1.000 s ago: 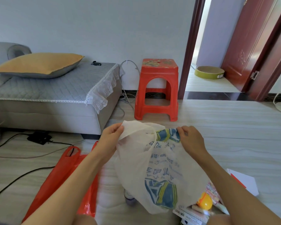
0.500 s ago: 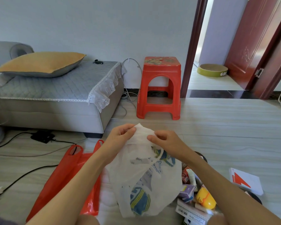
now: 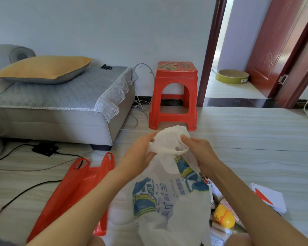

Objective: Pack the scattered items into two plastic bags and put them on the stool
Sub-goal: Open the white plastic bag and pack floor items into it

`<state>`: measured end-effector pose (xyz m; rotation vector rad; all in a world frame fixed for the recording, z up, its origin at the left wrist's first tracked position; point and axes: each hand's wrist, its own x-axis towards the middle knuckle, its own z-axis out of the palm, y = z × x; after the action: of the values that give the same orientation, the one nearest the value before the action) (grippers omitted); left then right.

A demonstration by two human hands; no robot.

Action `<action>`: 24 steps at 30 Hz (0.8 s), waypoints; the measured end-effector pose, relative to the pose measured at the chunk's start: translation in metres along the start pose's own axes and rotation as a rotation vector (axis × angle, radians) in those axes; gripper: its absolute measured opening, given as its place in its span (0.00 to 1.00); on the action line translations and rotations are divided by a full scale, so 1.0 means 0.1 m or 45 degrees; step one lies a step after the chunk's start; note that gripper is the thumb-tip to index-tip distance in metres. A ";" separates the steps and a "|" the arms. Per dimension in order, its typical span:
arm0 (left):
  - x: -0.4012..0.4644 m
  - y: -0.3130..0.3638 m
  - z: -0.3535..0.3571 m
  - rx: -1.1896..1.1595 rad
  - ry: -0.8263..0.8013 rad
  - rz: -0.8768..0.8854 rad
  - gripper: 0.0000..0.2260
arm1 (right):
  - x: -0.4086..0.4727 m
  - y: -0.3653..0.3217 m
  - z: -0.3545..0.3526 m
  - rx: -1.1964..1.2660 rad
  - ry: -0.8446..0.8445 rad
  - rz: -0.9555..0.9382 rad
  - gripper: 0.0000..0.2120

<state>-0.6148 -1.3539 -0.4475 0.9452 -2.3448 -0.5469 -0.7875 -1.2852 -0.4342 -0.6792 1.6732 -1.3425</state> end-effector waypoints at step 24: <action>0.01 -0.48 -0.32 -0.824 0.710 -1.113 0.07 | -0.04 0.09 -0.05 -1.477 -0.103 -1.163 0.16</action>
<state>-0.5718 -1.3919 -0.4485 1.5044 -1.0663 -1.1041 -0.7895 -1.2773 -0.4412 -2.3249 2.0781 -0.6784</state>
